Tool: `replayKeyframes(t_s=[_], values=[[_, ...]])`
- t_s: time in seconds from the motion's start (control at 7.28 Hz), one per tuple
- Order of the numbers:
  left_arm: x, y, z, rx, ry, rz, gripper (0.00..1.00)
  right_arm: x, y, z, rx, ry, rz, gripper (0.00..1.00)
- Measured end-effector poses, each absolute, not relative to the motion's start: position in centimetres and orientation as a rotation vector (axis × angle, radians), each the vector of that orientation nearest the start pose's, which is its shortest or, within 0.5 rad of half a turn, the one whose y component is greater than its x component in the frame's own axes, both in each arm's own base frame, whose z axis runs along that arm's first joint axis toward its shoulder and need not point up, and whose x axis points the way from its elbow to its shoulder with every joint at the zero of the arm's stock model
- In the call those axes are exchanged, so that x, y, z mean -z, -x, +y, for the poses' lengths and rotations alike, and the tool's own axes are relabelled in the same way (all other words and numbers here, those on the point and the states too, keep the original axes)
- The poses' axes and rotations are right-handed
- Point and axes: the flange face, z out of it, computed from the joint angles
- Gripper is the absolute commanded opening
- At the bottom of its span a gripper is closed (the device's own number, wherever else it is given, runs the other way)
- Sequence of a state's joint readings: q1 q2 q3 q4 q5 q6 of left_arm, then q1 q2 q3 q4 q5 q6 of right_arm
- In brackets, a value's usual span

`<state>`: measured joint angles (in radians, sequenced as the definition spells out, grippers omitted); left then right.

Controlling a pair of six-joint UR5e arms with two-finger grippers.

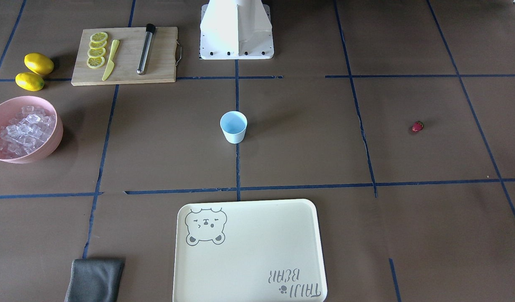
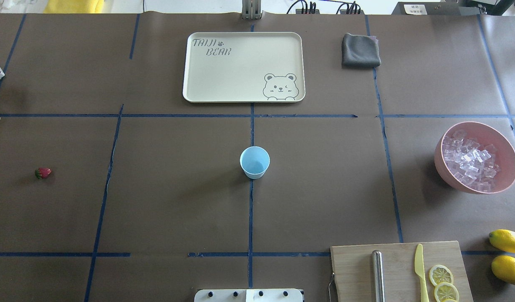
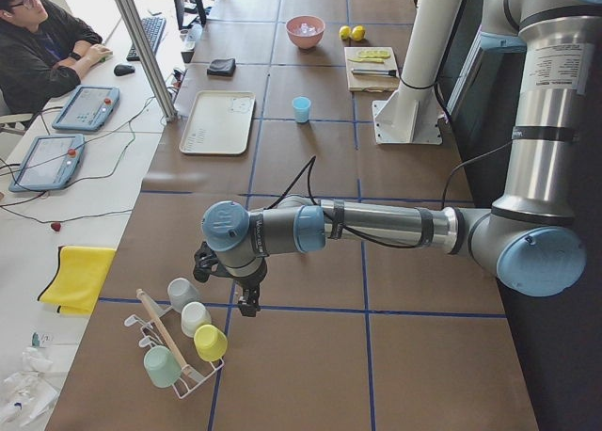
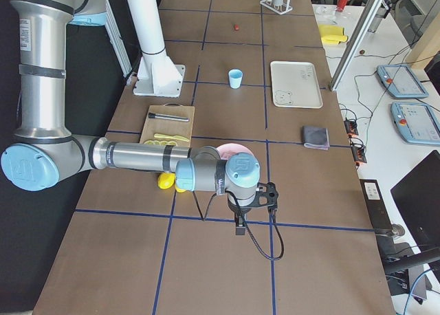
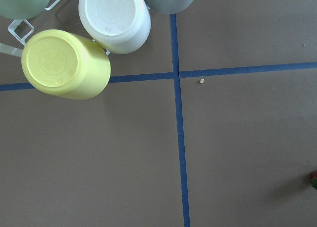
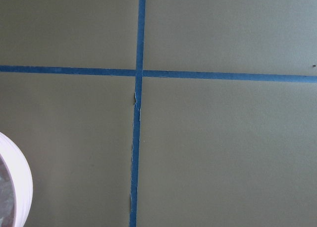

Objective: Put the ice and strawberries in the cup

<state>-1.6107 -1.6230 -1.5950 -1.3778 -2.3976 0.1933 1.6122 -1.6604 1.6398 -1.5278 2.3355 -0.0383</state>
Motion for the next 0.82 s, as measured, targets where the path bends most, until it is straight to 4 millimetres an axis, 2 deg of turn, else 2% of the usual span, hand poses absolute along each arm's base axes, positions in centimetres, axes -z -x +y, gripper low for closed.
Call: replayKeyframes(t_s=[0.41, 0.82], values=[[-63.4, 8.0, -49.8, -0.108, -0.011, 0.831, 1.0, -66.2, -8.3, -45.3, 0.011, -0.057, -0.764, 1.0], [-63.3, 8.0, -49.8, -0.11, -0.015, 0.831, 1.0, -64.9, -8.2, -46.2, 0.016, -0.079, -0.767, 1.0]])
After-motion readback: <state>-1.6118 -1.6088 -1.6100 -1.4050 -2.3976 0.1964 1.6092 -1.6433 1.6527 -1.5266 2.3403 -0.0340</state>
